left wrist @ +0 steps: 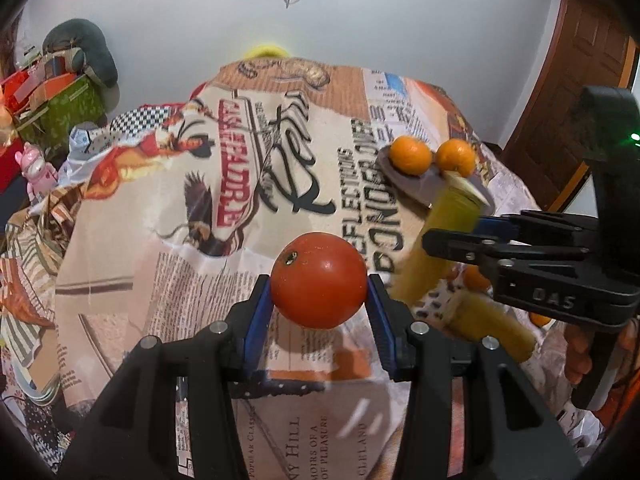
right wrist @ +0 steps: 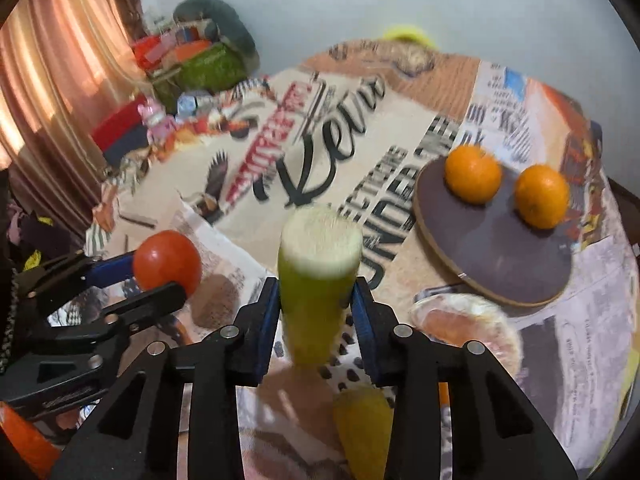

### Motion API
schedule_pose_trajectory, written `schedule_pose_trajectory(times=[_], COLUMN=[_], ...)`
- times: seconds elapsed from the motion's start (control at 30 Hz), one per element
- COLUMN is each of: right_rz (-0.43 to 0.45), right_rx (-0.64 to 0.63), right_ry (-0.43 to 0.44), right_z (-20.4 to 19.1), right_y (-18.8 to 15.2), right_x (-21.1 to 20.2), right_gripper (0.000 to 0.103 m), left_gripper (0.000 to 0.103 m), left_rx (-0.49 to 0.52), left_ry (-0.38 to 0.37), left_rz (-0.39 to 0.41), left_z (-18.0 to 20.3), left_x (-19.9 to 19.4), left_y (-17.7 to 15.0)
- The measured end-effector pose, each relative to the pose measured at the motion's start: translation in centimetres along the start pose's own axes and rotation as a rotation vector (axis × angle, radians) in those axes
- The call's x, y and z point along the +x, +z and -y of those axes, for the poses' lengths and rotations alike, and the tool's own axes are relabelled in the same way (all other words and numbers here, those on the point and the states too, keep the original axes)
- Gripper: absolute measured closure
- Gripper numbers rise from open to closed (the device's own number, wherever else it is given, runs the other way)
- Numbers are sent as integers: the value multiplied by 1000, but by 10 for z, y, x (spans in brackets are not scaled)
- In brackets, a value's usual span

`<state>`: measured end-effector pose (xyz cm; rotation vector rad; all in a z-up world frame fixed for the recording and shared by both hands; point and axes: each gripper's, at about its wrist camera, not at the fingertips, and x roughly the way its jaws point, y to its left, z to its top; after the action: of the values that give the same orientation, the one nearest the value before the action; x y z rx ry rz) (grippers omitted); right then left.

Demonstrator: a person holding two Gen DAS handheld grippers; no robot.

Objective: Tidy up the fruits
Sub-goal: 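Carry the tomato and squash to the plate and release them beside the oranges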

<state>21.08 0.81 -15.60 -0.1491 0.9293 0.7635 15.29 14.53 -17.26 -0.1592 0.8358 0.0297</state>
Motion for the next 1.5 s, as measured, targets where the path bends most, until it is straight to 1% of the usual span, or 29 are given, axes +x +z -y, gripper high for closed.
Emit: schedule_pose_trajectory(times=[0.2,0.33,0.53,0.67,0.97,1.1,1.27,1.4,1.5], right_rz=[90,135,172,185,180,157,108,73,80], right_rx=[13,20,38,46,84,74,42,33,20], right_ry=[-11,-38,-91,-131,-180,-199,-229,-216,-208], right_z=[12,26,54,74,120,135,146,153,154], right_y=[5,5,0,-4,-6,-6,-5,-2,5], right_x=[-40,-62,-84,-93,-92,-83,-64,-46,-42], right_gripper=[71,71,71,71,71,71,71,71,71], left_gripper=[57,57,57,57,57,57,57,57,57], left_rx=[16,33,38,36,63,82,96,110,132], left_ry=[-8,-15,-37,-53,-59,-59,-72,-82,-82], left_rz=[43,65,73,61,19,-3,-37,-70,-89], left_z=[21,39,62,76,98,105,113,118,120], left_x=[-13,-16,-9,5,45,67,95,118,133], left_y=[17,29,45,56,78,86,91,94,98])
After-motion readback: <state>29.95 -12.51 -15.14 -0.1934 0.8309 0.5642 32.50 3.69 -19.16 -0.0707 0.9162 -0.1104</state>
